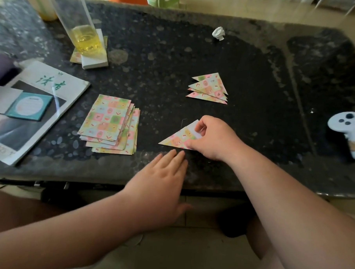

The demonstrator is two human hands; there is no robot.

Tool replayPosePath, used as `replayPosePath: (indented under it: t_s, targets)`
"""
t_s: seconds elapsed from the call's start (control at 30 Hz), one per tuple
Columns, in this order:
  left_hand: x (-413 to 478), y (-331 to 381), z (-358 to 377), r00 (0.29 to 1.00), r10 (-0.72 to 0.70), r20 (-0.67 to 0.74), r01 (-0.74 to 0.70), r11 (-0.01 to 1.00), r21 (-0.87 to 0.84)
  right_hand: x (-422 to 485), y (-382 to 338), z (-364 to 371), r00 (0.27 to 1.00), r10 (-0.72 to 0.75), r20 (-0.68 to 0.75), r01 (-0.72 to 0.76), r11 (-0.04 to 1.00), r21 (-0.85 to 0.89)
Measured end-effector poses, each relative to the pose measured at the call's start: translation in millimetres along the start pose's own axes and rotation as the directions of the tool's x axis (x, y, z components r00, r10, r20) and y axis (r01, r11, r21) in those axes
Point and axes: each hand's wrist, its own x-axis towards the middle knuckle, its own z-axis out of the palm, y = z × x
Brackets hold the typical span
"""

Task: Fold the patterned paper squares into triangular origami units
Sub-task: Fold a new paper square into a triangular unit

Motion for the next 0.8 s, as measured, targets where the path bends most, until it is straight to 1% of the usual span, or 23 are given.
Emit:
replayPosePath:
  t_s: [0.07, 0.17, 0.2, 0.37, 0.47, 0.53, 0.6, 0.67, 0.7, 0.8]
  targets:
    - [8, 2, 4, 1.0, -0.007, -0.021, 0.008, 1.0, 0.027, 0, -1, -1, 1.0, 0.008, 0.005, -0.008, 1.0, -0.008]
    - [21, -8, -8, 0.988, -0.054, -0.147, 0.06, 0.998, 0.036, 0, -1, -2, 1.0, 0.019, 0.007, -0.019, 1.0, 0.01]
    - [23, -14, -12, 0.985, -0.072, -0.157, 0.077, 0.997, 0.022, 0, 0, -2, 1.0, 0.02, 0.006, -0.021, 1.0, 0.013]
    - [20, -26, -11, 0.997, -0.06, -0.053, 0.064, 0.996, 0.067, 1, 1, -8, 1.0, -0.004, 0.027, 0.005, 1.0, -0.013]
    - [24, -18, -10, 0.995, -0.075, -0.064, 0.079, 0.995, 0.055, 1, -2, -23, 1.0, -0.008, 0.011, 0.008, 1.0, 0.005]
    - [27, -17, -11, 0.994, -0.082, -0.074, 0.086, 0.995, 0.046, 0, -4, -30, 1.0, 0.02, 0.012, -0.021, 0.998, 0.062]
    - [28, -19, -10, 0.994, -0.081, -0.071, 0.085, 0.995, 0.055, -3, -5, -30, 0.992, 0.069, 0.11, -0.083, 0.988, 0.13]
    - [28, -19, -8, 0.995, -0.077, -0.066, 0.081, 0.994, 0.069, -5, -6, -26, 0.963, 0.12, 0.242, -0.161, 0.975, 0.156]
    - [28, -19, -8, 0.995, -0.074, -0.064, 0.078, 0.994, 0.071, -5, -5, -22, 0.949, 0.135, 0.286, -0.185, 0.97, 0.155]
    - [29, -21, -7, 0.996, -0.068, -0.058, 0.072, 0.994, 0.078, -4, -4, -11, 0.937, 0.152, 0.313, -0.195, 0.974, 0.111]
